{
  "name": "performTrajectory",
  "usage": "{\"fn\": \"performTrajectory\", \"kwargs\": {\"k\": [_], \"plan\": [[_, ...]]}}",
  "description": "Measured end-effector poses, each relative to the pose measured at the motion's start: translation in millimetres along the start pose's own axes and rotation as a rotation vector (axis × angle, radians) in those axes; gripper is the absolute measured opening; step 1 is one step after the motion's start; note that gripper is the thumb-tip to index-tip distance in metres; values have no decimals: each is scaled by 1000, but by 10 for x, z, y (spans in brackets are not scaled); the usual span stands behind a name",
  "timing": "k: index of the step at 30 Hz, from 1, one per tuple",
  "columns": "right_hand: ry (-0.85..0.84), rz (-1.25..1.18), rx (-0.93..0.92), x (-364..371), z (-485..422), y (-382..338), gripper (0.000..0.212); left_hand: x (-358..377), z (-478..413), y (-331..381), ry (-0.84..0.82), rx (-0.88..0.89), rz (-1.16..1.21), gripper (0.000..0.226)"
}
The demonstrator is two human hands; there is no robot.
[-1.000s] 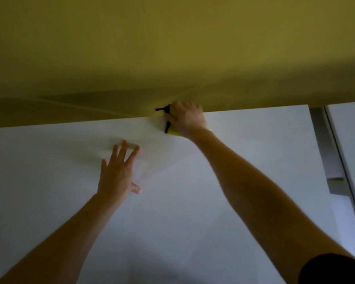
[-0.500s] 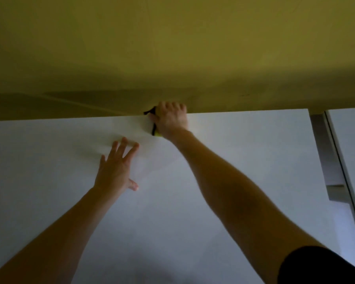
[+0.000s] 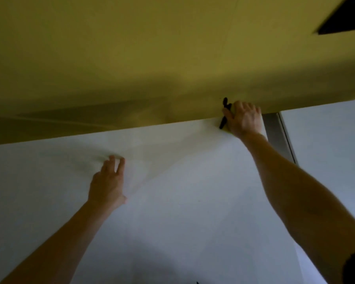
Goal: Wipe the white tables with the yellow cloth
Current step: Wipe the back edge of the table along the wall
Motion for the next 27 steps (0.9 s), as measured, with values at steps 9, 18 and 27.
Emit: {"fn": "performTrajectory", "kwargs": {"k": [9,18,27], "plan": [[-319,-145,-503,394,496,-2471,51,-324,-120,1087,32,89,37,146],[-94,-156,-125,-25,-216,586,49,-528,-263,1760,66,285,-53,160],[-11,-107,-248,110,-6,-424,38,-474,-335,1795,88,270,-87,159]]}}
Point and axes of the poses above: each hand's wrist, its own z-axis away from the middle knuckle, its own x-axis out of the palm, y = z × x, the point moved 8 cm from there along -z, towards the middle knuckle, and after that the axes turned 1 degree about x, right-handed, at the moved point
